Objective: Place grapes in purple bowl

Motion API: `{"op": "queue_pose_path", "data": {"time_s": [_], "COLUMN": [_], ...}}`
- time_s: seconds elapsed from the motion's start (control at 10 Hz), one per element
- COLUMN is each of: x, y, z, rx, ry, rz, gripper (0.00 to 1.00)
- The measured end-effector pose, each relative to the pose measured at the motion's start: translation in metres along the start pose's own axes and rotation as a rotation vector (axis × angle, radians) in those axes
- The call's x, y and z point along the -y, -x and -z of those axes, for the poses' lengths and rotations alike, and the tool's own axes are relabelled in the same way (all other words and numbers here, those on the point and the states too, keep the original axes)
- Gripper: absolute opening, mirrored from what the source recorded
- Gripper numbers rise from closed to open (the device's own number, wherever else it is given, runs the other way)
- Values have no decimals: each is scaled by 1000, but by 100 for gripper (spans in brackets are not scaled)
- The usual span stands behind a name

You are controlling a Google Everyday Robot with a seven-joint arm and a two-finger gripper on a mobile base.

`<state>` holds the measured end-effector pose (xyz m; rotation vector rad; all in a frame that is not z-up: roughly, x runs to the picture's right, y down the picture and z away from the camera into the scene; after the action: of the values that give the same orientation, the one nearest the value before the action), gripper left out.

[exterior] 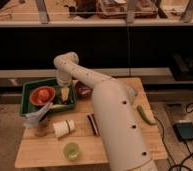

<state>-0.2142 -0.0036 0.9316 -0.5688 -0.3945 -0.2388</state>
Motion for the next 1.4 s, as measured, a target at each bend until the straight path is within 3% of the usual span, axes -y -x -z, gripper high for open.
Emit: {"op": "queue_pose_path", "data": {"time_s": [0.6,1.1,1.2,1.4], "x": [-9,-16,-17,-18], "y": [5,3,1,0], "z": [-16,-24,-26,-30], "rx": [28,50,52,53], "ry": [50,60,63,66], "rz": [15,8,5,3], "gripper": [80,80,77,58]}}
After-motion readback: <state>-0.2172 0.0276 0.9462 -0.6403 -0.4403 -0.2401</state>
